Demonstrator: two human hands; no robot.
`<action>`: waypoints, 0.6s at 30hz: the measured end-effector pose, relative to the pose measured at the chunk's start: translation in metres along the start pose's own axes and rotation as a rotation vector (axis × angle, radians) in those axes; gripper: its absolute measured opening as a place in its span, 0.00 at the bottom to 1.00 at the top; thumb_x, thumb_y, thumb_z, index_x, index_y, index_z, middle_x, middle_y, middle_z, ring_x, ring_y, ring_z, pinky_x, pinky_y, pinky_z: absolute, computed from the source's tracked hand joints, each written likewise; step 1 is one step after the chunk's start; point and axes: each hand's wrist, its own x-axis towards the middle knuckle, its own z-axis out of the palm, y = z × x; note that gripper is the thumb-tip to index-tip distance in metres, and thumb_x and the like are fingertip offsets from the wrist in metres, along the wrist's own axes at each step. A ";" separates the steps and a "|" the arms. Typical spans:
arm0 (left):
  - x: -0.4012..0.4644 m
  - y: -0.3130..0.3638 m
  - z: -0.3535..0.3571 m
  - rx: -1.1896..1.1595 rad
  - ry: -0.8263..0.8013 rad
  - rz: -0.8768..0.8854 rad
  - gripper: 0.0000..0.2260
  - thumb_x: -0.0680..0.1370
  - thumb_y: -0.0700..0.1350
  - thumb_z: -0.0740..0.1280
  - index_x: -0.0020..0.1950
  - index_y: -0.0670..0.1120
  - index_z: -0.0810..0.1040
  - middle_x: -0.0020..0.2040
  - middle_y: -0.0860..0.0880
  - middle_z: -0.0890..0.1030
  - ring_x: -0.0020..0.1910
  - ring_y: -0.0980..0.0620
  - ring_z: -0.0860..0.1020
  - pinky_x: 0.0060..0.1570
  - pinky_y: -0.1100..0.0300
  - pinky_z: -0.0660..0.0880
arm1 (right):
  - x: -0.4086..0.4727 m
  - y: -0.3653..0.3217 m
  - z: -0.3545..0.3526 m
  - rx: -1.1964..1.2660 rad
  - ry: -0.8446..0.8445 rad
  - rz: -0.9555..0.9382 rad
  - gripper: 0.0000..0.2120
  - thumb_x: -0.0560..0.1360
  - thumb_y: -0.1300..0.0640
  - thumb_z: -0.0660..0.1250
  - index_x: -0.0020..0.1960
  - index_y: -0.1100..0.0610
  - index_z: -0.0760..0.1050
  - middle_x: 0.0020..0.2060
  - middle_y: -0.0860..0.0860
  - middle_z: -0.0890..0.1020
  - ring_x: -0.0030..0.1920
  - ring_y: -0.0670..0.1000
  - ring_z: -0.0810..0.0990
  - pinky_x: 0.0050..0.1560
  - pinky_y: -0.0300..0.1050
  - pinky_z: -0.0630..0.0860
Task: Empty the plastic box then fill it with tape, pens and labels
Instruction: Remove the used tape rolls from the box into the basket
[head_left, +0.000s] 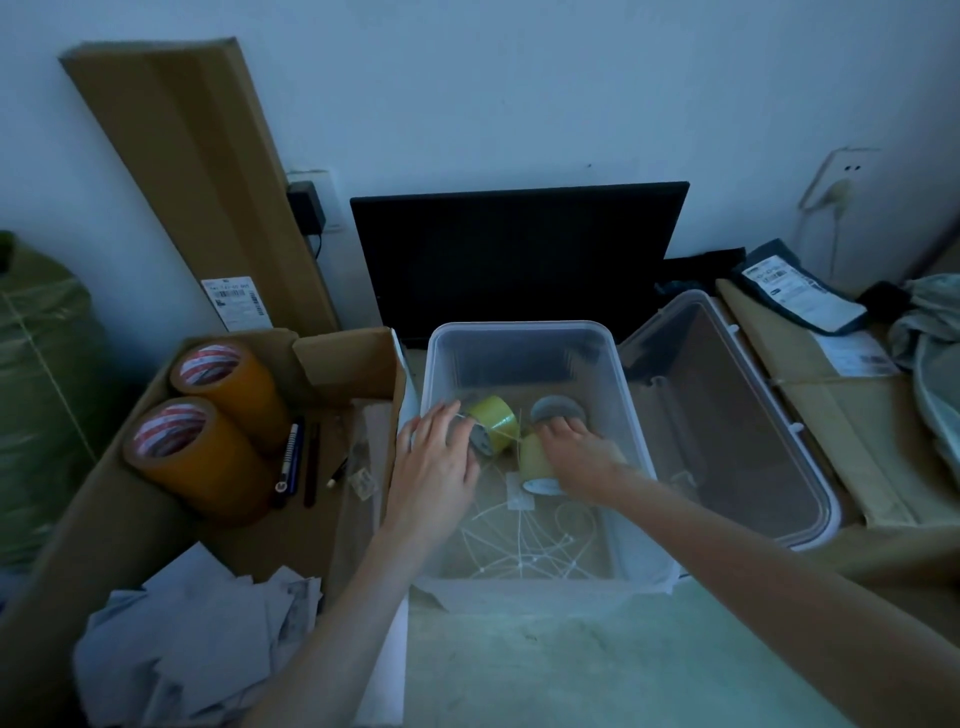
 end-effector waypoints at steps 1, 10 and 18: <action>0.000 0.000 0.000 0.001 0.006 0.003 0.16 0.77 0.43 0.61 0.64 0.44 0.75 0.67 0.45 0.73 0.69 0.47 0.68 0.69 0.49 0.60 | -0.004 -0.001 -0.004 0.014 0.035 -0.009 0.28 0.74 0.64 0.65 0.72 0.60 0.59 0.68 0.55 0.67 0.69 0.56 0.66 0.64 0.51 0.68; 0.007 -0.002 0.001 0.010 -0.016 0.091 0.17 0.75 0.43 0.66 0.63 0.44 0.75 0.67 0.45 0.72 0.68 0.45 0.68 0.67 0.50 0.58 | -0.064 0.008 -0.062 0.156 0.418 -0.009 0.34 0.71 0.54 0.70 0.73 0.58 0.61 0.66 0.52 0.70 0.66 0.55 0.69 0.62 0.50 0.68; 0.061 -0.002 0.002 0.260 -0.287 0.213 0.27 0.77 0.43 0.63 0.75 0.47 0.60 0.78 0.45 0.54 0.76 0.45 0.51 0.73 0.49 0.50 | -0.086 0.022 -0.052 0.255 0.744 0.105 0.35 0.63 0.59 0.78 0.67 0.63 0.70 0.60 0.58 0.77 0.58 0.57 0.73 0.53 0.54 0.75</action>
